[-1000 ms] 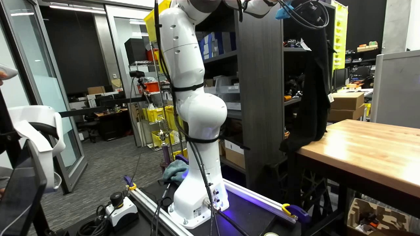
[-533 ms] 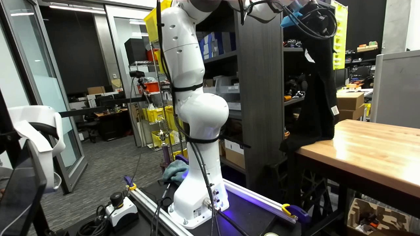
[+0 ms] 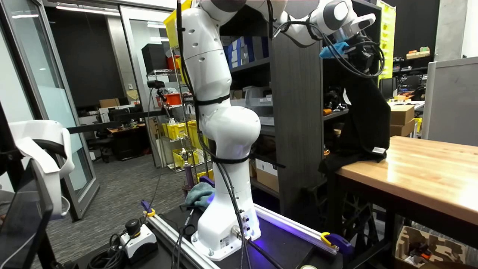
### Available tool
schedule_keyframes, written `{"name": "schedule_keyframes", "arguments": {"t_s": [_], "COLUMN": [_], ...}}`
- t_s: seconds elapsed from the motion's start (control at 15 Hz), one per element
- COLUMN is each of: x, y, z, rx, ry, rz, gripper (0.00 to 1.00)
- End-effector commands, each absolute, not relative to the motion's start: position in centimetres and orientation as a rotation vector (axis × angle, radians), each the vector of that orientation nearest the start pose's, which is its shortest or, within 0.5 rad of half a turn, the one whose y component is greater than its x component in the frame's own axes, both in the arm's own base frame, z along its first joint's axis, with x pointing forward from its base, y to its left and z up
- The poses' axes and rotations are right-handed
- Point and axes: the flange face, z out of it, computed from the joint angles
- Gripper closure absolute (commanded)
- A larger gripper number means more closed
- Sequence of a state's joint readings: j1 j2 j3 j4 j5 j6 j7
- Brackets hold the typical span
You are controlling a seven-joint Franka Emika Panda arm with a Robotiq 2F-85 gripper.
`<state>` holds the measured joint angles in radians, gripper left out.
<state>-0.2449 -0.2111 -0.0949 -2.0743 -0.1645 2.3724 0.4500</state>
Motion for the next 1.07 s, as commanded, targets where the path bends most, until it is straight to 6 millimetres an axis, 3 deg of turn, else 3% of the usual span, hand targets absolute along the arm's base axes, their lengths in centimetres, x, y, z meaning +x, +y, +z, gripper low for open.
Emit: {"name": "schedule_keyframes", "arguments": {"t_s": [0.0, 0.47, 1.0], "x": [48.4, 45.8, 43.4], "y": [-17.8, -16.4, -13.7], "z": [54.9, 47.7, 38.1], "rx": [-2.972, -3.018, -3.065], "ry": [0.993, 0.873, 0.802], "rz": [-0.766, -0.579, -0.262], "gripper": [0.99, 0.99, 0.99]}}
